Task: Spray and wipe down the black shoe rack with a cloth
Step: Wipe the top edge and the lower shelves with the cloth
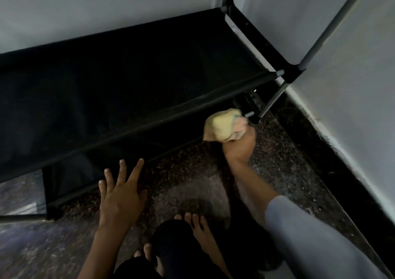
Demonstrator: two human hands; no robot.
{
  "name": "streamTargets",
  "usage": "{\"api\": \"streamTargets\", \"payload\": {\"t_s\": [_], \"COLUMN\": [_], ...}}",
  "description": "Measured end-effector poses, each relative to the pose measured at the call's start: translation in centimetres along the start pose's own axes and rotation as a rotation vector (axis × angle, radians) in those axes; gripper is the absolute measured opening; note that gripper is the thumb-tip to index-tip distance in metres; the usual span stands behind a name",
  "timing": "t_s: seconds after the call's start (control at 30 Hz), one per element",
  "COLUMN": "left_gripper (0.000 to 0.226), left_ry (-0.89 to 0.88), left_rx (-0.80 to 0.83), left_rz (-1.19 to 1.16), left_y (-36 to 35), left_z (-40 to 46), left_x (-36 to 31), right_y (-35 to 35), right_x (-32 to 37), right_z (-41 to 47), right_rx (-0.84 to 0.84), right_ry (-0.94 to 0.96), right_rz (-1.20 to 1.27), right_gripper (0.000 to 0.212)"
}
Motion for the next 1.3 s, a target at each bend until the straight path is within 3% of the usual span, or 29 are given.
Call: {"api": "streamTargets", "payload": {"t_s": [0.1, 0.2, 0.3, 0.4, 0.47, 0.57, 0.8, 0.93, 1.1, 1.2, 1.3], "left_gripper": [0.095, 0.119, 0.131, 0.127, 0.124, 0.127, 0.128, 0.129, 0.131, 0.129, 0.129], "left_ry": [-0.013, -0.066, -0.146, -0.260, -0.269, -0.252, -0.247, -0.245, -0.247, -0.245, -0.252], "left_rx": [0.019, 0.038, 0.032, 0.066, 0.082, 0.068, 0.077, 0.088, 0.081, 0.071, 0.055], "left_rz": [0.006, 0.011, 0.054, 0.142, 0.162, 0.136, 0.087, 0.088, 0.071, 0.072, 0.059], "left_y": [0.2, 0.1, 0.3, 0.3, 0.4, 0.4, 0.5, 0.6, 0.4, 0.5, 0.4], "left_z": [0.4, 0.8, 1.0, 1.3, 1.4, 1.3, 1.2, 1.2, 1.3, 1.2, 1.2], "left_x": [-0.8, -2.0, -3.8, -6.6, -7.3, -7.1, -6.7, -6.9, -6.8, -6.7, -6.7], "right_y": [2.0, 1.3, -2.1, -4.9, -4.7, -2.9, 3.4, 1.4, -3.2, -2.4, 0.7], "right_x": [-1.1, -0.8, 0.9, 2.8, 2.8, 1.3, -1.3, -0.6, 1.9, 1.0, -0.9], "right_z": [3.8, 1.9, -3.9, -8.5, -7.7, -4.0, 3.9, 0.1, -6.1, -3.9, 0.5], "right_rx": [-0.106, -0.147, 0.001, 0.243, 0.277, 0.235, -0.155, -0.105, 0.242, 0.242, 0.067], "right_ry": [-0.117, -0.197, -0.084, 0.103, 0.094, -0.038, -0.269, -0.277, 0.037, -0.009, -0.169], "right_rz": [-0.031, -0.039, -0.023, -0.026, -0.041, -0.075, -0.055, -0.053, -0.108, -0.156, -0.113], "right_gripper": [0.033, 0.034, 0.036, 0.037, 0.033, 0.034, 0.037, 0.038, 0.030, 0.032, 0.041]}}
Point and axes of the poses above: each hand's wrist, its own z-axis towards the middle knuckle, its own y-axis out of the back of the hand, x = y × z, the point moved 9 cm from there along z, towards the middle knuckle, and after that the axes turned 7 degrees about z, right-handed, at the moved point
